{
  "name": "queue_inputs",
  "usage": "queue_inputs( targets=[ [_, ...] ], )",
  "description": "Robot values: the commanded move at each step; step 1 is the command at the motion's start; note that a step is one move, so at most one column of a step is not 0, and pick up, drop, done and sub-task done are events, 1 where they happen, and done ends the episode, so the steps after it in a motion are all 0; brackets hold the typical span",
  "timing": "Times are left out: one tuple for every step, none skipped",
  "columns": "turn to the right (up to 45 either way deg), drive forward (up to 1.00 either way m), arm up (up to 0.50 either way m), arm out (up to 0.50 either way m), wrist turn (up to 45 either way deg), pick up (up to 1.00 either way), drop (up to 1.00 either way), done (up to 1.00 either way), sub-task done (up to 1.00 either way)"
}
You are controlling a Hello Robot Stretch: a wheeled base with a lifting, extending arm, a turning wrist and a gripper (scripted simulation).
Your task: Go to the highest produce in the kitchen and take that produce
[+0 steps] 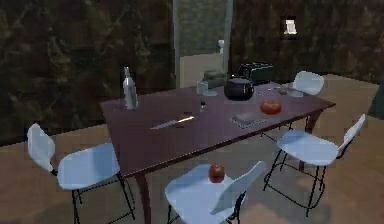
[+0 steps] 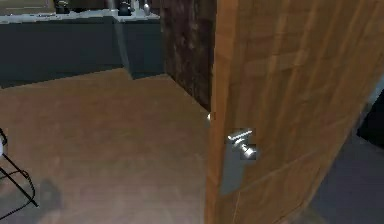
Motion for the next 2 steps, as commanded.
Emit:
queue_inputs(
  targets=[
    [42.0, 0.00, 0.00, 0.00, 0.0, 0.00, 0.00, 0.00, 0.00],
    [0.0, 0.45, 0.00, 0.00, 0.0, 0.00, 0.00, 0.00, 0.00]
  ],
)
